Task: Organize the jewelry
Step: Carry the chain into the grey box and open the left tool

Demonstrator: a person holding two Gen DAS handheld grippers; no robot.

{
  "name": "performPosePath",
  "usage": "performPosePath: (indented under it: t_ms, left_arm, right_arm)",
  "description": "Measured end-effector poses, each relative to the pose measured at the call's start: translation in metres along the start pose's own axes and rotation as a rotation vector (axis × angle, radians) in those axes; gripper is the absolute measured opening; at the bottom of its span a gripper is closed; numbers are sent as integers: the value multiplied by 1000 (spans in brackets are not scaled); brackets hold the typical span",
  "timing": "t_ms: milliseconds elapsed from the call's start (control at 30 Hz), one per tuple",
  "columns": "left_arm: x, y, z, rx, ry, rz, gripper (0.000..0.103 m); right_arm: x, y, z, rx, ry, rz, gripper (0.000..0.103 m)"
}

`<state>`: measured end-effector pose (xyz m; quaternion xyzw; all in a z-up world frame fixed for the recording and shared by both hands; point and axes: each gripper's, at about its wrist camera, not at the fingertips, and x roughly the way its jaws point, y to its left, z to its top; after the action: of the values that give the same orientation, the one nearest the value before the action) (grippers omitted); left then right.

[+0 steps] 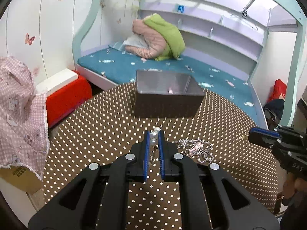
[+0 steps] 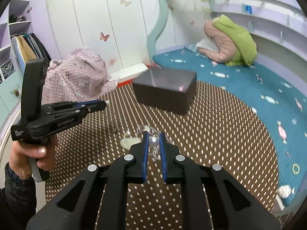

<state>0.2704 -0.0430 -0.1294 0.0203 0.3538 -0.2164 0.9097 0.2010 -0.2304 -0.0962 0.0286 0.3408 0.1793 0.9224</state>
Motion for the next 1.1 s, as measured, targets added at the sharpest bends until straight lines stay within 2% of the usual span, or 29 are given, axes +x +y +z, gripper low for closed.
performPosePath:
  t_ms: [267, 467, 567, 733, 867, 1100]
  left_arm:
    - [-36, -2, 38, 14, -71, 12, 8]
    - [-47, -5, 82, 29, -102, 7, 8]
    - [-45, -10, 104, 39, -109, 8, 8]
    - [-27, -13, 140, 30, -96, 18, 8]
    - [-3, -11, 159, 13, -63, 30, 8]
    - [37, -12, 169, 8, 13, 35, 9]
  right_arm:
    - [-13, 8, 59, -80, -57, -6, 10]
    - [-7, 0, 113, -102, -64, 3, 10]
    - [7, -8, 136, -97, -31, 13, 10]
    - [36, -23, 156, -71, 42, 14, 10]
    - [66, -34, 162, -40, 118, 20, 10]
    - [109, -47, 158, 13, 216, 11, 11]
